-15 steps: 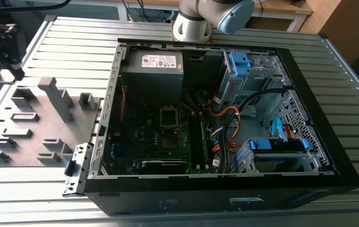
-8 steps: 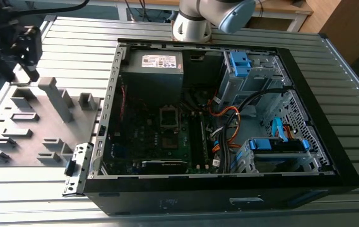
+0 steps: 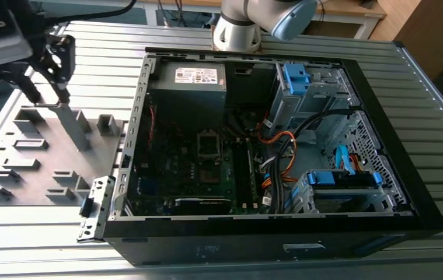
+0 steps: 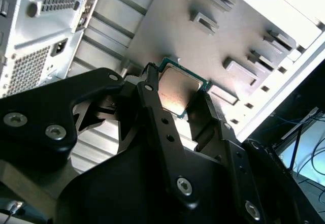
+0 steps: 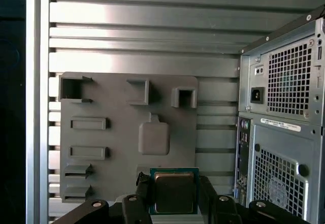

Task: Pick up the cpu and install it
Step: 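Pick up the cpu and move it towards the insertion slot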

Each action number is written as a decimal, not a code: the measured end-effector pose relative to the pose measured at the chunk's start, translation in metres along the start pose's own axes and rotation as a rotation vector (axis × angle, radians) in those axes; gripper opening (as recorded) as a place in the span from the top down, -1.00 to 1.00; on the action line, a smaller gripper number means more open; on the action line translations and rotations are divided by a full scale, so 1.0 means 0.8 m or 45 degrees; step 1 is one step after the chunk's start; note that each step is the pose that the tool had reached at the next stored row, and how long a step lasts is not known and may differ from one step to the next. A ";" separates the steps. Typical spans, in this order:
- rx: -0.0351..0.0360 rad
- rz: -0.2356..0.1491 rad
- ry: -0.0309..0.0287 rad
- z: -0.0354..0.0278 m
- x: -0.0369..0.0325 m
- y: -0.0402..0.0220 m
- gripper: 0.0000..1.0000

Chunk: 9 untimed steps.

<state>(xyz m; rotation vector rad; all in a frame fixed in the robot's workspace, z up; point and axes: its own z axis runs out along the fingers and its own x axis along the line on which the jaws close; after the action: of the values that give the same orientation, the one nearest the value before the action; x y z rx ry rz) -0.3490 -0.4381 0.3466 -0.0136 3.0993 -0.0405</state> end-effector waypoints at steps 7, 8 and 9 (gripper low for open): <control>0.0000 0.000 0.0016 0.0012 -0.0287 -0.0016 0.05; -0.0001 0.000 0.0019 0.0015 -0.0329 -0.0018 0.05; -0.0001 0.000 0.0024 0.0017 -0.0371 -0.0021 0.05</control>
<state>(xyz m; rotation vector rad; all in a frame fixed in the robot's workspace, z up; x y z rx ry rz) -0.3192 -0.4396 0.3465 -0.0137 3.1012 -0.0403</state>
